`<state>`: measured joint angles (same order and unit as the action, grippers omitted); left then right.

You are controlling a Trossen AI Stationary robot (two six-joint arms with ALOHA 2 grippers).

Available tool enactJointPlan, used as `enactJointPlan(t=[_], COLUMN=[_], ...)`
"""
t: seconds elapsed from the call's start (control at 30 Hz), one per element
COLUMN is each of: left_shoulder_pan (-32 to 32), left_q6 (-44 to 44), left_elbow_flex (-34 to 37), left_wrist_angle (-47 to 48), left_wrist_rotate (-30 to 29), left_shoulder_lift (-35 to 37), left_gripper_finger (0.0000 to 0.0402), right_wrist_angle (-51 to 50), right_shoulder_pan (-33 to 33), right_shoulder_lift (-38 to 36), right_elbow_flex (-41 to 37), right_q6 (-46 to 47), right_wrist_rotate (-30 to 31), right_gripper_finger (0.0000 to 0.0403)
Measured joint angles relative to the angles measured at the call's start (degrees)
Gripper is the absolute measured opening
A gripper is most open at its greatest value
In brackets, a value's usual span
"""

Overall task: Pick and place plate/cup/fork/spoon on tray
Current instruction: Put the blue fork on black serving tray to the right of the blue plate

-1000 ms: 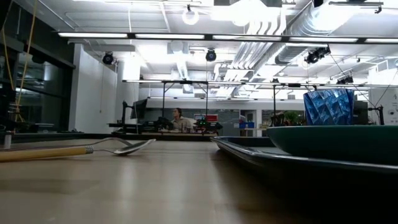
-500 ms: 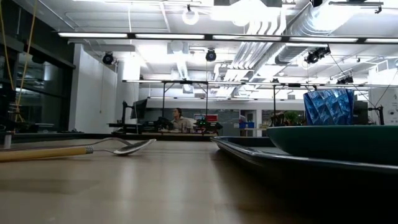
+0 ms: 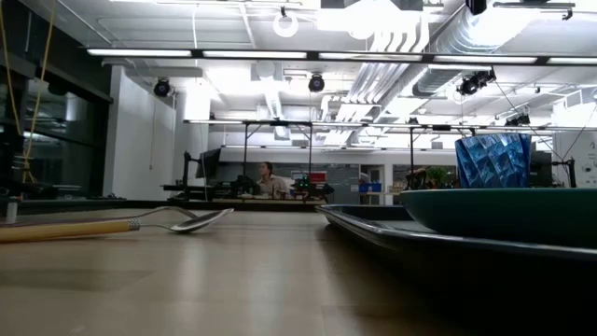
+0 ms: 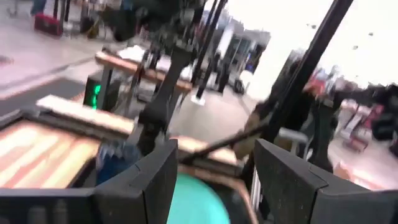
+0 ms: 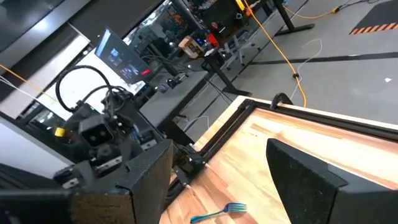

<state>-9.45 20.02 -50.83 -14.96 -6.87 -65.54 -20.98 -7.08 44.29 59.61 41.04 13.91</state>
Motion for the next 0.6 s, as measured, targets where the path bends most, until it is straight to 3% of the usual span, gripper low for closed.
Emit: enactJointPlan(t=[0.13, 0.3, 0.43, 0.6], left_shoulder_pan=[0.0, 0.1, 0.2, 0.2], left_q6=[0.9, 6.2, 13.1, 24.0], left_elbow_flex=[0.6, 0.7, 0.7, 0.7], left_wrist_angle=[12.4, 35.1, 53.6, 64.0], left_wrist_rotate=[0.1, -2.0, -5.8, -7.2], left_shoulder_lift=[3.6, 6.7, 6.2, 1.7], left_gripper_finger=[0.0202, 0.0202, 0.0202, 0.0202], right_wrist_angle=[-0.8, -1.7, -3.6, -6.4], right_shoulder_pan=[0.0, 0.0, 0.0, 0.0], right_shoulder_lift=[0.0, 0.0, 0.1, 0.5], right_elbow_flex=[0.0, 0.0, 0.0, 0.0], right_q6=[0.0, 0.1, 0.6, 2.4], right_wrist_rotate=[0.0, 0.0, 0.0, 0.0], right_gripper_finger=[0.0252, 0.0252, 0.0252, 0.0252])
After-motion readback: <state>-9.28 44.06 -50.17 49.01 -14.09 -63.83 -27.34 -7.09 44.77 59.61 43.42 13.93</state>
